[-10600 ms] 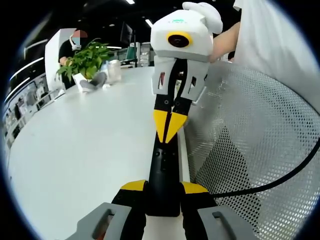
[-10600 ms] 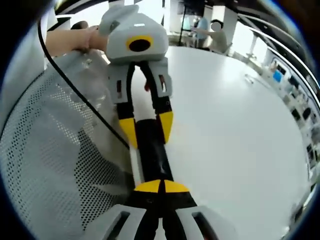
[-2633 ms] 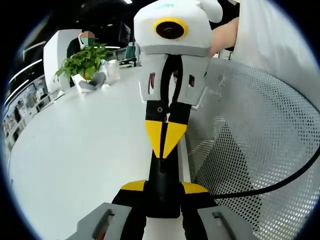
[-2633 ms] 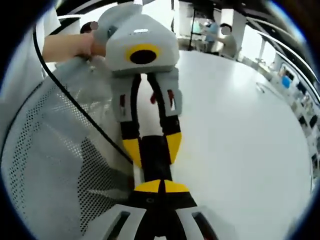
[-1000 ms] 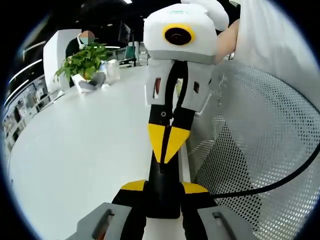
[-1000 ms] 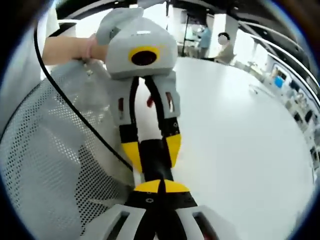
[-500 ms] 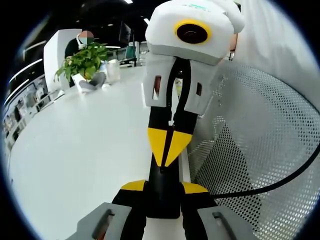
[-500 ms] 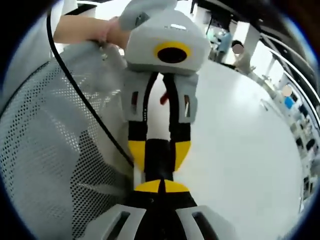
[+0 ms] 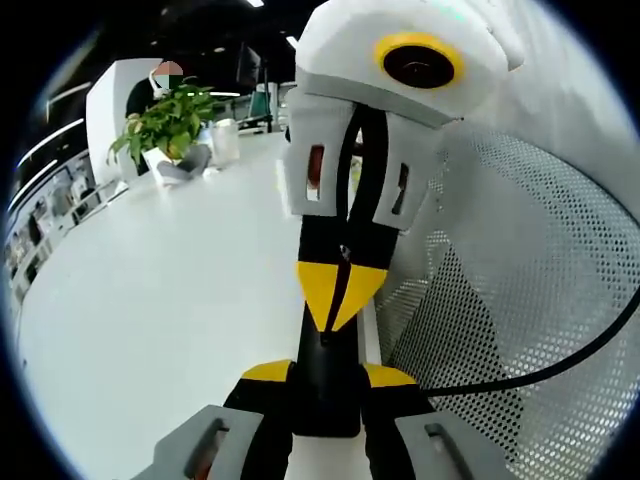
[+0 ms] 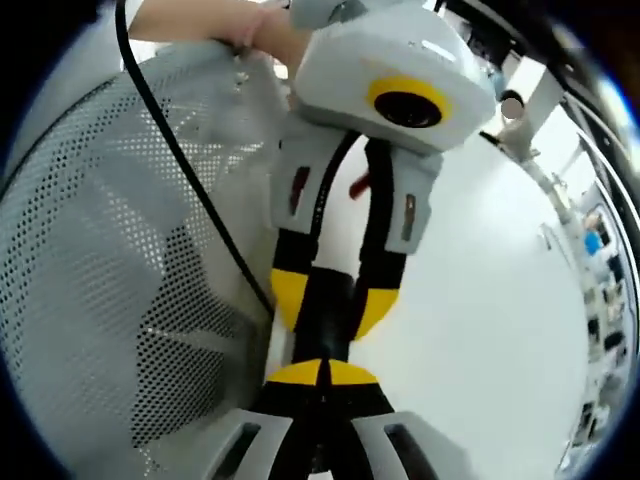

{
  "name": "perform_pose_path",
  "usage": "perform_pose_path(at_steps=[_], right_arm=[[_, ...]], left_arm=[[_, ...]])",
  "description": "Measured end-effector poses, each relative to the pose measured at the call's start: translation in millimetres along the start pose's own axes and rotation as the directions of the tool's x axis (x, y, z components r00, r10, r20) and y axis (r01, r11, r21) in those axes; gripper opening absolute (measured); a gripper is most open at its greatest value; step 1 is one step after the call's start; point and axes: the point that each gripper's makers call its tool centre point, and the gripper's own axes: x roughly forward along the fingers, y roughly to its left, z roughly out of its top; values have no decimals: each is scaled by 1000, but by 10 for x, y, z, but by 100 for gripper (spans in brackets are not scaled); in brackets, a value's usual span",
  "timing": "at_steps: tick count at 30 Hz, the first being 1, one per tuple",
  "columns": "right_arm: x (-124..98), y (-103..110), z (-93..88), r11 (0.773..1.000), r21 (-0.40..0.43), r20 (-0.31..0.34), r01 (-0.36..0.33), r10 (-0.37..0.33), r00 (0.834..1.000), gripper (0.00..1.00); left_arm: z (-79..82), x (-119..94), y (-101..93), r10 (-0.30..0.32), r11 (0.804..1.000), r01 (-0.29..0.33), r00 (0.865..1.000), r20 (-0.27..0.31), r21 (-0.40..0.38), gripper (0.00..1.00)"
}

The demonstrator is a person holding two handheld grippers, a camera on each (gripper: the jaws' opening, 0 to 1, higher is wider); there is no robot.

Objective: Press the specified remote control buttons in sequence, fully releasing each button before pressing the next.

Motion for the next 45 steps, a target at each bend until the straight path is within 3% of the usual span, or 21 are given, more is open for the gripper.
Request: perform_pose_path(at_steps=[12,16,19,24,31,35,45], right_arm=[[15,4,-5,995,-96,-87,-16,8,996,0],[14,9,-11,995,-99,-81,25,-33,996,0],[5,-3,-8,997,-25,-45,71,-72,996,0],[-4,-17,-9,994,71,-3,86,-86,996,0],[-26,-43,-4,946,319,114,63,-104,988,0],[-27,-50,-6,943,330,121,53,-98,988,0],[-11,-43,22,962,274,121,10,-44,992,0]], left_arm=[[-2,-2,2,-1,1000,1,1000,-1,2,25],[-3,-4,1,0,1000,0,1000,-4,4,25],[-4,-5,1,0,1000,0,1000,-5,4,25],[-2,-4,-3,1,1000,-1,1000,-4,3,25],[-1,-5,-5,1,1000,-1,1000,-3,3,25],[-1,-5,-4,1,1000,-1,1000,-2,3,25],[-1,-3,-4,0,1000,0,1000,0,1,25]])
